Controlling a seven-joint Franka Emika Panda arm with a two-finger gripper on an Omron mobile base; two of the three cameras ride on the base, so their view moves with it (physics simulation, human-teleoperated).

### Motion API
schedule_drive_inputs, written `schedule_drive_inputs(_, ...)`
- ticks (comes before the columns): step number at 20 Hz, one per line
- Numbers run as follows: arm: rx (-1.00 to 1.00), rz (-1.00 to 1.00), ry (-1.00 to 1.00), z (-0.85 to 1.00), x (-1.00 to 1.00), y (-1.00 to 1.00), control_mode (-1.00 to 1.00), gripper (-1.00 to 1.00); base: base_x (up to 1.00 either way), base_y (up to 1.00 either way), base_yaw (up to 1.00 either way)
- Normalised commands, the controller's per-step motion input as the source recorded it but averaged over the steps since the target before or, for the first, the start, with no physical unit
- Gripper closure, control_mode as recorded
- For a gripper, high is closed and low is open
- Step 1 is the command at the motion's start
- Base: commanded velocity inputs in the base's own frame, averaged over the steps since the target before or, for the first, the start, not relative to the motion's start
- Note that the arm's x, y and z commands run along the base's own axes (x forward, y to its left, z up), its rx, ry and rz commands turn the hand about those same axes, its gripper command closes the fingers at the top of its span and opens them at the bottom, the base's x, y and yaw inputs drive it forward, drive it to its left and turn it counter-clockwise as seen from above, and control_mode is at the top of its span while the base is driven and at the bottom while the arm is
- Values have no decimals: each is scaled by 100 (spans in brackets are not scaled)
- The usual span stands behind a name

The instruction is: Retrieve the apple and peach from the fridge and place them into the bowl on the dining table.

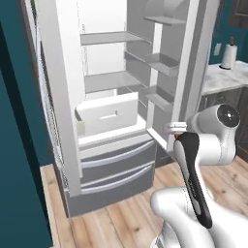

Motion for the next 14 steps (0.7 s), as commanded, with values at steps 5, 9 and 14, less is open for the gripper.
schedule_drive_inputs(5,0,0,0,0,0,0,100,100,-7,67,-38)
schedule_drive_inputs(9,0,0,0,0,0,0,100,100,-27,39,-39)
schedule_drive_inputs(14,0,0,0,0,0,0,100,100,-53,0,-45)
